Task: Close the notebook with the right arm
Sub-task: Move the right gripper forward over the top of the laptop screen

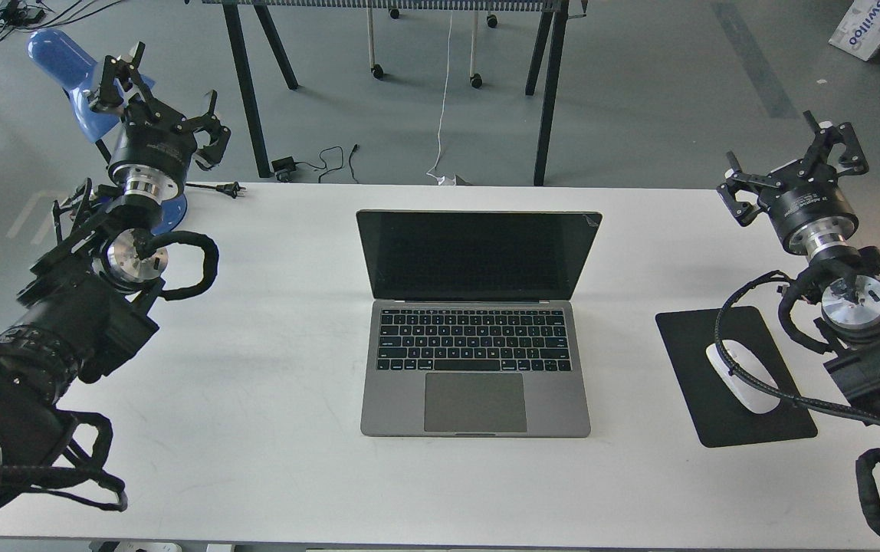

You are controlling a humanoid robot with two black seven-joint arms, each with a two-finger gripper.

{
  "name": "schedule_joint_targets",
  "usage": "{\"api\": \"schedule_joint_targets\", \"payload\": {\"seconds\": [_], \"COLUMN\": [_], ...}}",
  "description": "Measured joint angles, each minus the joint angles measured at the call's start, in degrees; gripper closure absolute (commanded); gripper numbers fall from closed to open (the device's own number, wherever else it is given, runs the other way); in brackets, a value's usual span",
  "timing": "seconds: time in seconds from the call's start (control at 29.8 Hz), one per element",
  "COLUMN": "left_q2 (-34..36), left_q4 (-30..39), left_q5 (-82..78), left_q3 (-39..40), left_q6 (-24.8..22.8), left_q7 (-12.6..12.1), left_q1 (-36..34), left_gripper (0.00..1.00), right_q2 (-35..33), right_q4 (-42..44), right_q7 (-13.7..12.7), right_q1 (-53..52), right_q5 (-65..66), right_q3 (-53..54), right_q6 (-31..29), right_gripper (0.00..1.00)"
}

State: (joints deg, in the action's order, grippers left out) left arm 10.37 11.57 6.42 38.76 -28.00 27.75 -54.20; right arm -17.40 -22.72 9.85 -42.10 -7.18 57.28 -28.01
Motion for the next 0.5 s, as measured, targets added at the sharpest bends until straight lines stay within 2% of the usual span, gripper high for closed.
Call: {"api": "schedule_joint_targets", "payload": {"seconds": [0.34,0.5], "left_q2": [-0.15,-0.14], "left_q4": [-0.77,-0.64], "left_q5": [0.10,0.20], "left_q3": [-1.81,-1.94], "left_q6": [0.00,0.00], "left_q7": [0.23,0.25], "left_q1": [-0.34,-0.08], "left_gripper": [0.00,0.00], "right_q2": [-0.50,0.01], "right_q4": [-0.21,-0.01], "right_q7": [-0.01,-0.39], "right_q1": [-3.71,-7.96], "right_q5": [0.14,0.60], "right_q3": [-1.57,-8.05], "right_q6": [0.00,0.00], "right_gripper": [0.00,0.00]}}
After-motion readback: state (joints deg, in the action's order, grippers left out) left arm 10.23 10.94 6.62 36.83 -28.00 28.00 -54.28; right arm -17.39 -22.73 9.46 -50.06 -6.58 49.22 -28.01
